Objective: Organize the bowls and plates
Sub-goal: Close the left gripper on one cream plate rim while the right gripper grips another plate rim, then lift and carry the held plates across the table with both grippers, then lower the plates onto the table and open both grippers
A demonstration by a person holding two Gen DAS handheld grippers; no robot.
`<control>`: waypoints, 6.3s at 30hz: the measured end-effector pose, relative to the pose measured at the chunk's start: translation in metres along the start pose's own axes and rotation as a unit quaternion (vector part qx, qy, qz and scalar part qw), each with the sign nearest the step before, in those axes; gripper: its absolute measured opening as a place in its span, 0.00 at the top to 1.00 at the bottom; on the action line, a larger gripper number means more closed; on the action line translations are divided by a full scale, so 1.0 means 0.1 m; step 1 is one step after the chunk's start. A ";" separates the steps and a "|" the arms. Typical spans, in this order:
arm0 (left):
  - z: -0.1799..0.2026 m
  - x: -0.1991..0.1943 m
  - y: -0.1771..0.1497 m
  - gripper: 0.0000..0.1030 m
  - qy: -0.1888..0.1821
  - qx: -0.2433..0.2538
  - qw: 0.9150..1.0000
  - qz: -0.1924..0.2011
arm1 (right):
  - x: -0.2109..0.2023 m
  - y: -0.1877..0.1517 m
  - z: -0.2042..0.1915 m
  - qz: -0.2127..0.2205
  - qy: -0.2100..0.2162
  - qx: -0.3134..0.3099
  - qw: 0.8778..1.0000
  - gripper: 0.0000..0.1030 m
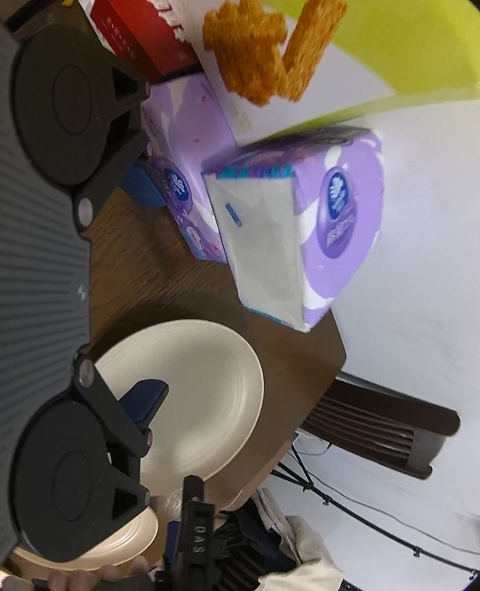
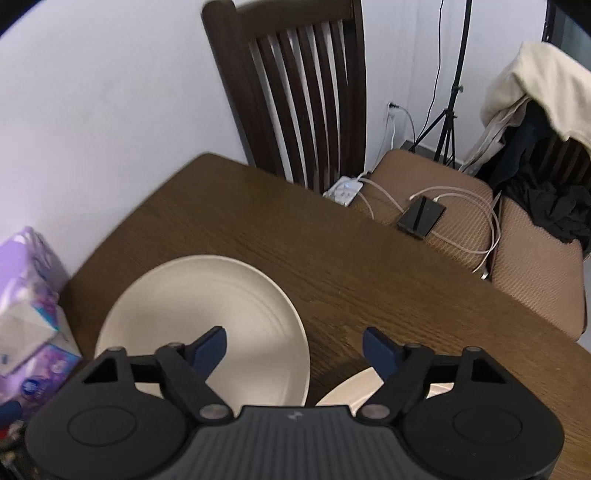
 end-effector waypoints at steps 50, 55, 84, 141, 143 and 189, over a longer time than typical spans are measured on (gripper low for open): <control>0.07 0.21 -0.02 0.95 -0.072 -0.035 0.996 -0.030 | -0.03 -0.26 0.14 0.052 0.075 0.029 0.995 0.93; 0.07 0.06 -0.04 0.95 -0.075 -0.030 0.996 -0.024 | -0.18 -0.29 0.12 0.062 0.080 0.032 0.994 0.94; -0.26 -1.12 -0.25 0.94 -0.102 -0.002 0.995 0.014 | -1.50 -0.95 -0.18 0.113 0.080 0.052 0.989 0.95; -0.67 -2.71 -1.53 0.94 -0.164 0.104 0.981 0.023 | -3.11 -3.09 -0.37 0.159 0.023 0.119 0.980 0.95; -0.66 -2.75 -1.59 0.94 -0.167 0.109 0.980 0.024 | -3.17 -3.18 -0.35 0.162 0.020 0.123 0.979 0.95; -0.63 -2.75 -2.97 0.94 -0.189 0.187 0.961 -0.070 | -3.35 -4.86 0.08 0.138 -0.019 0.181 0.974 0.95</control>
Point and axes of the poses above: each gripper's, at about its wrist camera, not at the fingertips, and x roughly the way its jaws point, z to its right, y to its top, the point moved 5 cm from there along x, roughly the way its jaws point, and after that the axes turned 3 degrees about x, right-handed, at the moved point
